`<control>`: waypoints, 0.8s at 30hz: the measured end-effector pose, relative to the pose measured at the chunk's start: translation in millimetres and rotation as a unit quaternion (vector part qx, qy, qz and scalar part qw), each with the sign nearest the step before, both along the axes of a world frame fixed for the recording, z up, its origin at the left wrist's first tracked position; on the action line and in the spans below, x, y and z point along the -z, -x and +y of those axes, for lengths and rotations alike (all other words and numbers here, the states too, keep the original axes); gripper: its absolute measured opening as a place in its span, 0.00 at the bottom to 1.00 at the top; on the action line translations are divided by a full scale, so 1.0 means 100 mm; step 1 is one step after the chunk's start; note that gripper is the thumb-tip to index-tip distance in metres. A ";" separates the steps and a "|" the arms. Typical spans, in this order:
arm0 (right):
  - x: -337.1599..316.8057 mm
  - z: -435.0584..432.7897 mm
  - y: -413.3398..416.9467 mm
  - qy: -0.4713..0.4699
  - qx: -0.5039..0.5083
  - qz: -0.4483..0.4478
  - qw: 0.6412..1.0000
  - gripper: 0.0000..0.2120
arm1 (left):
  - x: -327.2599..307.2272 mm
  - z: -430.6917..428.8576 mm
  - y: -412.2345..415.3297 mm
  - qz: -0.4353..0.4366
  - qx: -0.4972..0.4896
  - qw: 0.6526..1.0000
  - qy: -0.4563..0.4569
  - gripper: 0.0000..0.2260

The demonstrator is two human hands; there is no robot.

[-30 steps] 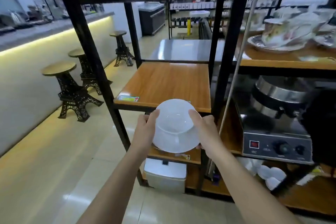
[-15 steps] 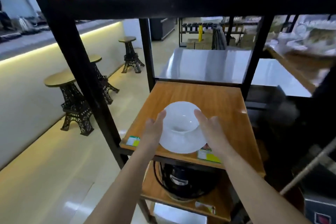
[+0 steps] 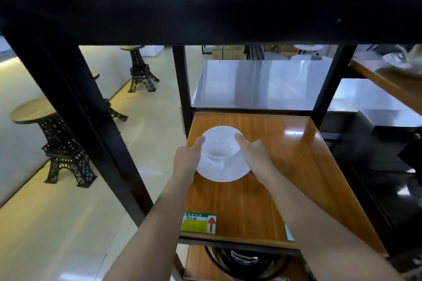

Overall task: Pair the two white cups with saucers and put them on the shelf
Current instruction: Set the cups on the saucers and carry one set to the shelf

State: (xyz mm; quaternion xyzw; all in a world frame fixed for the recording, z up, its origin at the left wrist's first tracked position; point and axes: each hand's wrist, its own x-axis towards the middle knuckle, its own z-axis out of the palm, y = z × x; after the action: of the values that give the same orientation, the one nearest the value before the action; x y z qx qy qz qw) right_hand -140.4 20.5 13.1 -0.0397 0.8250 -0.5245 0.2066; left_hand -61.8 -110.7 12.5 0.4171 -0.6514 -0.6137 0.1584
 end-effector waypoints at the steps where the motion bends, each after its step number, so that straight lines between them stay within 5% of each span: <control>1: 0.00 -0.05 0.01 -0.005 0.000 -0.004 1.000 0.42 | 0.02 -0.04 0.03 -0.003 -0.001 1.000 0.000 0.18; 5: 0.06 -0.18 0.07 -0.012 -0.004 -0.012 1.000 0.48 | 0.09 -0.16 0.10 -0.015 -0.017 1.000 0.006 0.18; 24: 0.07 -0.21 0.07 -0.186 -0.036 0.046 0.981 0.44 | 0.16 -0.20 0.15 -0.081 0.014 0.990 0.114 0.22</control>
State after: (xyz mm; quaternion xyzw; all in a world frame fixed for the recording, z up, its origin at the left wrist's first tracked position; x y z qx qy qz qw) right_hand -147.3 -0.9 6.2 -0.0542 0.9150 -0.3516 0.1904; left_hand -77.0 -130.3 -3.2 0.4355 -0.7339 -0.5013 0.1428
